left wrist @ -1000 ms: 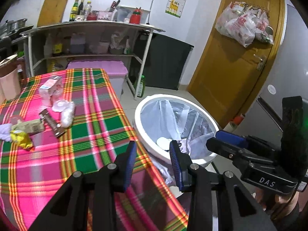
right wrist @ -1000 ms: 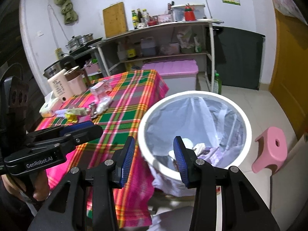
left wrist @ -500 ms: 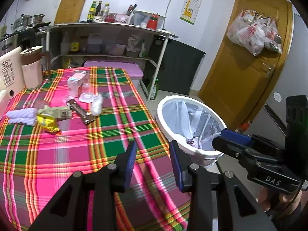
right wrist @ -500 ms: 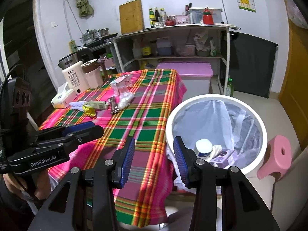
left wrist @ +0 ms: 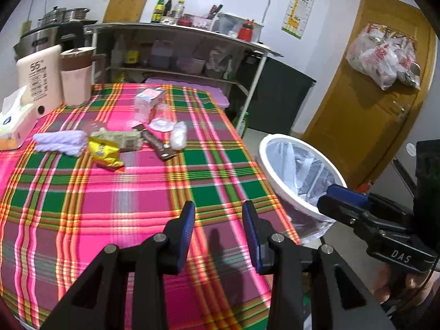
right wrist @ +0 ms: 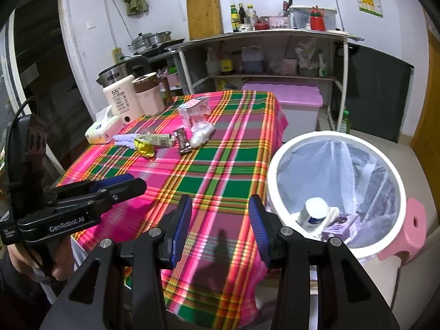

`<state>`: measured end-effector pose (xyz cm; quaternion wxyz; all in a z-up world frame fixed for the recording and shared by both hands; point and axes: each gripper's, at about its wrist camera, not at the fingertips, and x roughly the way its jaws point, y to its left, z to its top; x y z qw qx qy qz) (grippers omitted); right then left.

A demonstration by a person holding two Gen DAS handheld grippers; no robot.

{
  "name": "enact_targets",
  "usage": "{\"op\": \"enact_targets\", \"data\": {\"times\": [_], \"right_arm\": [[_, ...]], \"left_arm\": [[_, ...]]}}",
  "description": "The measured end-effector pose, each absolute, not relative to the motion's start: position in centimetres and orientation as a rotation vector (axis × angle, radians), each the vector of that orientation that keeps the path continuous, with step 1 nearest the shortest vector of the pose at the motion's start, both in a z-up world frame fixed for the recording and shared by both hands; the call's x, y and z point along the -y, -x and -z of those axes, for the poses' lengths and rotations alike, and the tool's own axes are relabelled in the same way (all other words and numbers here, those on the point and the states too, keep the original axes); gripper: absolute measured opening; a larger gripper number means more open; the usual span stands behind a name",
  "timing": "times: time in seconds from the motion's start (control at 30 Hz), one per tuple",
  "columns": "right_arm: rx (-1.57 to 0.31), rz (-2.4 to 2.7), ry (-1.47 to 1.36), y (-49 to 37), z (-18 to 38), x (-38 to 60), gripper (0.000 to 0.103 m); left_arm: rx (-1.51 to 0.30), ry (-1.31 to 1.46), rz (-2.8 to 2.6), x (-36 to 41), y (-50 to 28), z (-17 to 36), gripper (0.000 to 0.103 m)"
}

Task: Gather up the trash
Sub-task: 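Move both tools back toward the table, then grasp the yellow snack bag with the left tool while the right tool grasps the clear plastic bag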

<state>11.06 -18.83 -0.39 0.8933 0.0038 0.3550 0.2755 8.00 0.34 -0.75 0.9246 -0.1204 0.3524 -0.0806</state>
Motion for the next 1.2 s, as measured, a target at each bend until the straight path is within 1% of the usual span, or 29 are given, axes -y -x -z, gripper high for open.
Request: {"op": "enact_targets", "data": {"times": [0.23,0.4,0.73,0.9,1.2], "right_arm": [[-0.743,-0.614,0.023,-12.1,0.7,16.4,0.047],[-0.758,-0.636,0.042,-13.2,1.1,14.6,0.047],[-0.8,-0.666,0.061,-16.1,2.0,12.1,0.047],[-0.813,-0.675,0.066,-17.4,2.5,10.8,0.047],[-0.844,-0.679,0.077,-19.1,3.5,9.6,0.047]], "left_arm": [[-0.729,0.267,0.085,-3.1,-8.1,1.5,0.037],[-0.729,0.281,0.02,-5.3,-8.5,1.9,0.042],[-0.729,0.318,-0.07,-9.3,-10.4,2.7,0.047],[-0.742,0.326,-0.077,-9.9,-12.1,3.1,0.053],[-0.767,0.335,-0.098,-10.5,-15.6,4.3,0.059]]}}
